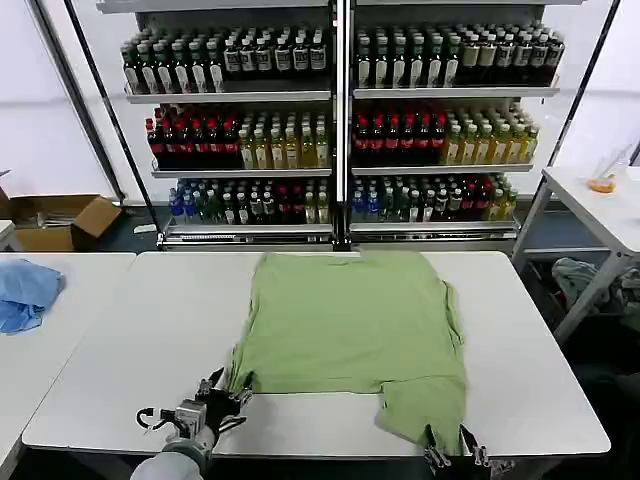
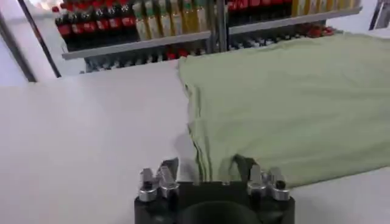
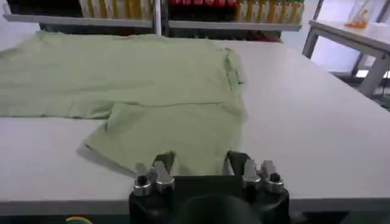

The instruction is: Fold and organize the clothes.

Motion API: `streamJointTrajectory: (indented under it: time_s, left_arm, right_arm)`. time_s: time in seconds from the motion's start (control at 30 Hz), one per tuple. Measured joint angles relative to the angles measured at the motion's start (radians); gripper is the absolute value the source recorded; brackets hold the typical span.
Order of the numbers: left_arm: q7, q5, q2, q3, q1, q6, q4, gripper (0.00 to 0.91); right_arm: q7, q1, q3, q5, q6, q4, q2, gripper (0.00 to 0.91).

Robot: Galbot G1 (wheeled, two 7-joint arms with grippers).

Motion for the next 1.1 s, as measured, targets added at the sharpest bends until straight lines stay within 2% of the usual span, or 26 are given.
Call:
streamJointTrajectory:
  time_s: [0.43, 0.83, 1.1]
  left_arm:
    - [0.036, -0.081, -0.013, -0.022, 0.038, -0.004, -0.033, 0.020]
    - [0.055, -0.165, 0.002, -0.067, 0.104, -0.054, -0.141, 0.020]
    - [0.054, -0.204, 0.011, -0.093, 0.118, -0.090, -0.205, 0.030]
  right_arm:
    - [-0.006, -0.028, 0.016, 0.007, 0.014, 0.029, -0.015, 0.000]
    - [-0.016, -0.082, 0.074, -0.001, 0.075, 0.157, -0.053, 0.000]
    - [-0.023, -0.043, 0.107, 0.013, 0.107, 0.179, -0.088, 0.000]
